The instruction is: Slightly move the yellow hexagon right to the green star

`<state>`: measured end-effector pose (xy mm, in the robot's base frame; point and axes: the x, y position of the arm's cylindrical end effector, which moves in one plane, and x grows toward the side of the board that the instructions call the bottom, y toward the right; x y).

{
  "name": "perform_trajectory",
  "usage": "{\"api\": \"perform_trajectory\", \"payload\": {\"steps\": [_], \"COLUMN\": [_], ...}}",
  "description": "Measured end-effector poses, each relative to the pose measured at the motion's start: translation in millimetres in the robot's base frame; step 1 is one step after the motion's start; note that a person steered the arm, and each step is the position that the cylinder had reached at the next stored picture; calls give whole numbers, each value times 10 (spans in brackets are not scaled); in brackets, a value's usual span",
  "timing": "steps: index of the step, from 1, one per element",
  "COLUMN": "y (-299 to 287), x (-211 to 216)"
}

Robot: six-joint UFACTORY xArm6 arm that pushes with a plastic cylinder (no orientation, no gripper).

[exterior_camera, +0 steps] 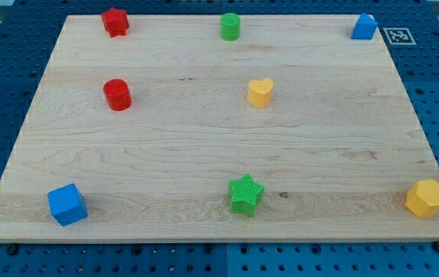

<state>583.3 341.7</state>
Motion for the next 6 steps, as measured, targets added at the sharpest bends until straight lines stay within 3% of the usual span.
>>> {"api": "perform_trajectory", "payload": {"steps": [1,4,6], "y": [-49,-829,-829], "x": [275,228,163]}}
